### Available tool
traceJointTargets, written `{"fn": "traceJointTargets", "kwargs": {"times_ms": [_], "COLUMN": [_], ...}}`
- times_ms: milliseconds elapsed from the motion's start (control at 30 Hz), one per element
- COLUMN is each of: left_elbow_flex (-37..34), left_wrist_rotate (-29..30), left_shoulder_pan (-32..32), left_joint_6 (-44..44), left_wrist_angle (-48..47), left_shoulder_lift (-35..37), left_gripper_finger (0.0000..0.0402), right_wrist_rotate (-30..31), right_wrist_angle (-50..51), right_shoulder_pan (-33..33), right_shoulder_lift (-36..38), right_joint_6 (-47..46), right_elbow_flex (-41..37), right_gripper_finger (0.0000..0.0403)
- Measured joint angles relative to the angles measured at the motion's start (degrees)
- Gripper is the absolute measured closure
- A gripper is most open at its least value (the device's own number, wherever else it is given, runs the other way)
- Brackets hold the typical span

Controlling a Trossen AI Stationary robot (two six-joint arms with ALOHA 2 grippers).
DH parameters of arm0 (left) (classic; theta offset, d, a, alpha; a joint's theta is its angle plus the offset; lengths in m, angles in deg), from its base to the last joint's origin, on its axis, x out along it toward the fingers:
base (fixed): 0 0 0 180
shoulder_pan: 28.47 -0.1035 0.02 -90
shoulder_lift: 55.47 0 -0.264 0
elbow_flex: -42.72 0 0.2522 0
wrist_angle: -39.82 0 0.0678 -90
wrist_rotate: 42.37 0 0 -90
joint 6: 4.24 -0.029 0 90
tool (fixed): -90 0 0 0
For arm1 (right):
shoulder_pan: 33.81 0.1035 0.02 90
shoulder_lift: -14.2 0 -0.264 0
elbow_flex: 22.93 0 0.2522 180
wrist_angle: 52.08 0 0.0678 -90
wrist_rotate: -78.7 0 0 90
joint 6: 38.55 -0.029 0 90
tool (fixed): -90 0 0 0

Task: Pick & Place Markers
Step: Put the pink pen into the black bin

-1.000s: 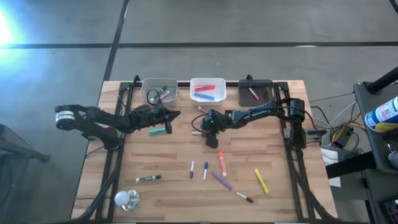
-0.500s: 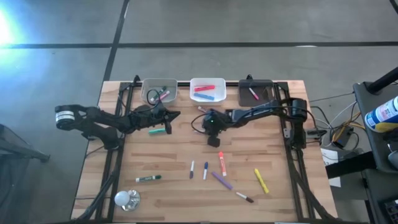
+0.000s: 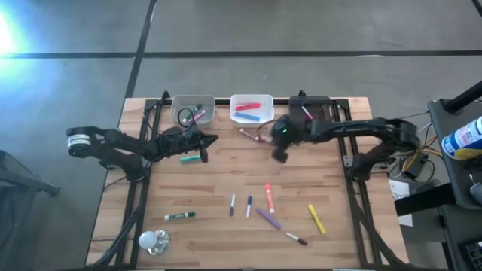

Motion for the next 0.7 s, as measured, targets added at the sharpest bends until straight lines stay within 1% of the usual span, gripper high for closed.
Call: {"fn": "traceJointTargets", "kwargs": {"times_ms": [67, 167, 233, 333, 467, 533, 600, 700], "left_elbow_flex": [0.00, 0.00, 0.00, 0.00, 0.01, 0.02, 0.00, 0.00], "left_wrist_rotate": [0.00, -0.02, -0.02, -0.02, -0.02, -0.02, -0.02, -0.02], "left_shoulder_pan": [0.00, 0.00, 0.00, 0.00, 0.00, 0.00, 0.00, 0.00], "left_joint_6": [0.02, 0.03, 0.05, 0.17, 0.37, 0.39, 0.39, 0.42], "left_wrist_angle": [-0.03, -0.02, -0.01, 0.01, 0.04, 0.14, 0.16, 0.16], "left_shoulder_lift": [0.00, 0.00, 0.00, 0.00, 0.00, 0.00, 0.00, 0.00], "left_gripper_finger": [0.0402, 0.0402, 0.0402, 0.0402, 0.0402, 0.0402, 0.0402, 0.0402], "right_wrist_rotate": [2.60, 3.02, 2.99, 2.99, 2.69, 0.95, -1.35, -1.95], "right_wrist_angle": [2.94, 3.27, 3.32, 3.43, 3.32, 3.06, 2.64, 1.68], "right_shoulder_pan": [-3.86, -11.04, -16.18, -23.36, -30.44, -33.01, -35.02, -36.26], "right_shoulder_lift": [4.34, 10.25, 12.31, 13.15, 10.00, 7.53, 4.49, 0.38], "right_joint_6": [-0.25, -0.33, -0.50, -0.58, 0.05, 0.60, 1.27, 1.97], "right_elbow_flex": [-1.17, -2.41, -3.36, -4.58, -5.40, -5.42, -5.41, -5.42], "right_gripper_finger": [0.0356, 0.0356, 0.0356, 0.0356, 0.0356, 0.0356, 0.0355, 0.0355]}}
